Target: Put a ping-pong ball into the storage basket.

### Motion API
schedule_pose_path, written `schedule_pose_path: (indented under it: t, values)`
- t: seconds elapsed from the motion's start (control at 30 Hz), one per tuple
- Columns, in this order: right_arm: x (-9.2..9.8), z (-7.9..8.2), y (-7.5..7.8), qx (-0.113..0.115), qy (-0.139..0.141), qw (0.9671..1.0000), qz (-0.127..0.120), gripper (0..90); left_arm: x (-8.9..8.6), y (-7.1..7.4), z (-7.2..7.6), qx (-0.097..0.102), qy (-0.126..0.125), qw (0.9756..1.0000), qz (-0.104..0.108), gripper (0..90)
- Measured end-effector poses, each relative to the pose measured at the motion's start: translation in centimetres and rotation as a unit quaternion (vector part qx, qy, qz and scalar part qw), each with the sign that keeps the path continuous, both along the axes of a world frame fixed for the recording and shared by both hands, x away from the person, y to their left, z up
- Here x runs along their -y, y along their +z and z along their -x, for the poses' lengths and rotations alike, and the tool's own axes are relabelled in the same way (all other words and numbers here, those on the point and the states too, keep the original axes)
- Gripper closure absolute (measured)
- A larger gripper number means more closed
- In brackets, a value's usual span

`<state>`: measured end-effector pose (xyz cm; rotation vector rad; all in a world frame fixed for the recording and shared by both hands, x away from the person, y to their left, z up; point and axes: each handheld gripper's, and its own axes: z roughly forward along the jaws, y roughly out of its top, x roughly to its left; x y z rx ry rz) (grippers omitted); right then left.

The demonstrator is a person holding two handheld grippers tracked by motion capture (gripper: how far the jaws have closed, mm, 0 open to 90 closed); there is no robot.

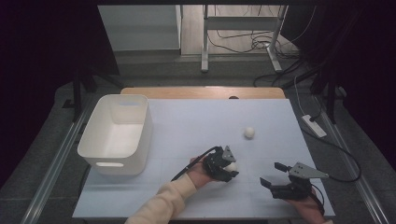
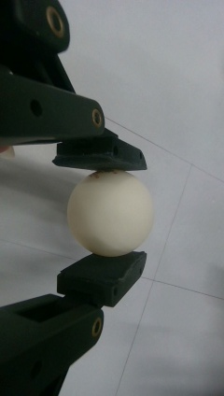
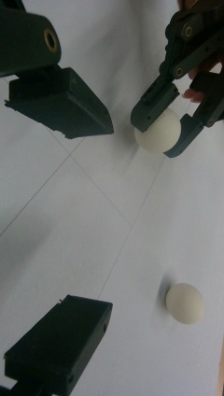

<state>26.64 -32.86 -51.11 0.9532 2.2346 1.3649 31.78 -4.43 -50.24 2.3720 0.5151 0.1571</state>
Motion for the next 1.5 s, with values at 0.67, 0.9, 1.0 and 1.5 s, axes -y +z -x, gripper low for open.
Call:
schedule_pose_path:
  t: [0.67, 0.9, 1.0, 1.5]
  values:
    - [0.0, 0.0, 0.0, -0.001, 0.000, 1.0000, 0.000, 13.1, -1.5, 1.1, 0.0, 0.007, 0.011, 0.9998, 0.013, 50.9]
    - [0.0, 0.0, -0.1, -0.002, -0.001, 1.0000, 0.001, 13.1, -2.0, 1.4, 0.3, 0.008, 0.016, 0.9997, 0.017, 50.9]
    - [-0.1, 0.0, -0.1, -0.002, -0.001, 1.0000, 0.001, 13.1, -2.1, 1.6, 0.5, 0.011, 0.015, 0.9996, 0.019, 50.9]
    - [-0.1, 0.0, -0.1, -0.003, -0.003, 1.0000, 0.005, 13.1, -3.6, 2.0, 0.8, 0.019, 0.025, 0.9989, 0.033, 50.9]
